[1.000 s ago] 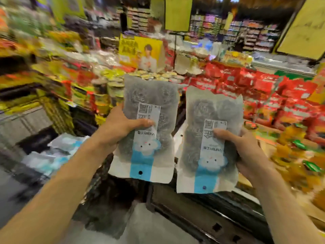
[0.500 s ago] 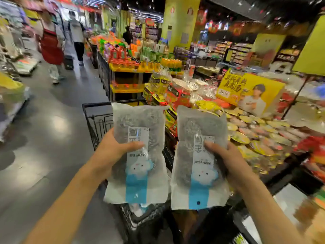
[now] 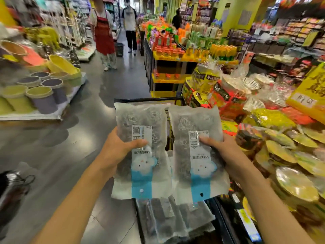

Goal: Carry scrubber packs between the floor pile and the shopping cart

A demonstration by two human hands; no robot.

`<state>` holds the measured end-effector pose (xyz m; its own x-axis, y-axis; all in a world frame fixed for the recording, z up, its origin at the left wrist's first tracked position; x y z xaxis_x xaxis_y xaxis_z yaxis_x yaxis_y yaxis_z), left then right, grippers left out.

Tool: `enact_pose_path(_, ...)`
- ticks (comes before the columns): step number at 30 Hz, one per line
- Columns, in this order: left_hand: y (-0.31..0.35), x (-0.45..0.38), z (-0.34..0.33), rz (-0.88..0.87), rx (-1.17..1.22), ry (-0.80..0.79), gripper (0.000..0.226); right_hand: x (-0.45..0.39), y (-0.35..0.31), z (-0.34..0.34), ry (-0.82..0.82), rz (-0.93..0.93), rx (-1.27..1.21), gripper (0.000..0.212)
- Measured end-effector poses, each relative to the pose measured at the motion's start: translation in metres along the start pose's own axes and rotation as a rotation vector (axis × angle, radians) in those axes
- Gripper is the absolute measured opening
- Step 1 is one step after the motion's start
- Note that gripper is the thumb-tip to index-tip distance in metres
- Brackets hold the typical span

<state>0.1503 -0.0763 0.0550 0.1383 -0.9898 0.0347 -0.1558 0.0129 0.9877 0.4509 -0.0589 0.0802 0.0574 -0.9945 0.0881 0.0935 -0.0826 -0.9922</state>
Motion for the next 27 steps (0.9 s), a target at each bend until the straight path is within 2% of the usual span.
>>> enact_pose_path(4, -0.021, -0.028, -0.008, 0.052, -0.041, 0.082, 0.088, -0.062, 0.028, 0.008, -0.080, -0.050, -0.036, 0.032)
enact_pose_path(12, -0.066, -0.075, -0.012, 0.143, -0.056, 0.210, 0.071, -0.143, 0.076, 0.015, -0.123, -0.136, -0.091, 0.027)
enact_pose_path(17, -0.098, -0.112, -0.003, 0.234, -0.048, 0.215, 0.096, -0.182, 0.109, 0.009, -0.117, -0.198, -0.020, 0.032)
enact_pose_path(23, -0.146, -0.129, 0.004, 0.294, -0.023, 0.267, 0.074, -0.237, 0.169, -0.001, -0.139, -0.275, 0.066, 0.032)
enact_pose_path(27, -0.180, -0.136, 0.007, 0.356, -0.003, 0.290, 0.064, -0.278, 0.233, -0.010, -0.172, -0.358, 0.172, 0.028)
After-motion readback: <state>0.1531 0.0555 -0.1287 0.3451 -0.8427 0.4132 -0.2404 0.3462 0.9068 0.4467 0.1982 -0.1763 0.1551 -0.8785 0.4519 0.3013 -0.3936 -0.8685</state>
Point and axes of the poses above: each hand's wrist, its own x-axis away from the middle knuckle, its own z-axis out of the back of the hand, y = z × x, the point moved 4 cm from there along -x, towards the middle knuckle, and after that the axes turned 6 degrees about x, right-handed, at the moved point
